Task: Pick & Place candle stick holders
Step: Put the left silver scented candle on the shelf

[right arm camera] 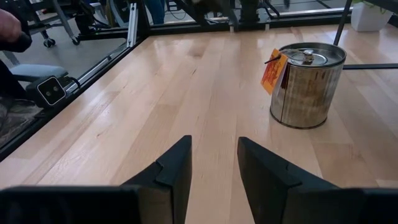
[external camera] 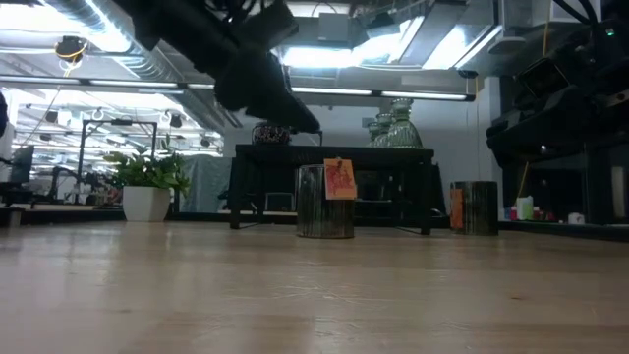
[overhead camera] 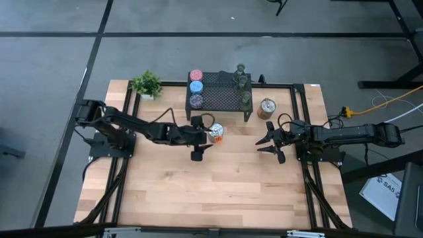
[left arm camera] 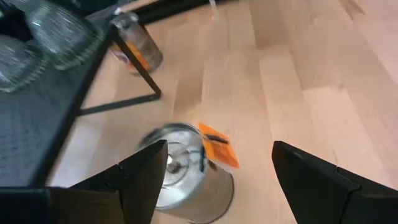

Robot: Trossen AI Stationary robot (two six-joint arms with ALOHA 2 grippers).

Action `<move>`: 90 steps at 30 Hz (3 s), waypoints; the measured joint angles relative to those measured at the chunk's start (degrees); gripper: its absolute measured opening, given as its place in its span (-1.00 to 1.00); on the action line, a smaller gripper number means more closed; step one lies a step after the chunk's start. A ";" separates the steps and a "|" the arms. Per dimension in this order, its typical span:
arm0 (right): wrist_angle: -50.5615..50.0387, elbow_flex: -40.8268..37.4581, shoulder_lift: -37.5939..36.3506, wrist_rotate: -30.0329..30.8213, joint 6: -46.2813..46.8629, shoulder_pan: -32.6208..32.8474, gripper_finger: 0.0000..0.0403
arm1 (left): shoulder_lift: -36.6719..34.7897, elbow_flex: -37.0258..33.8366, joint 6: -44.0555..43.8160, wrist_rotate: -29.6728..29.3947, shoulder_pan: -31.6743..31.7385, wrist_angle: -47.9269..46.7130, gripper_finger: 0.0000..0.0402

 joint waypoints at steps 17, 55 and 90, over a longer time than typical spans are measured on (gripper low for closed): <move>0.00 -0.02 0.00 0.00 0.00 0.00 -0.34 | 12.76 21.42 1.44 -1.62 0.11 -31.21 0.42; 0.00 -0.02 0.00 0.00 -0.02 0.02 -0.34 | 14.26 22.62 -3.15 -0.02 2.16 -34.97 0.00; 0.00 -0.02 0.00 0.00 0.00 0.01 -0.34 | 14.24 22.62 -16.00 -0.07 2.16 -34.57 0.00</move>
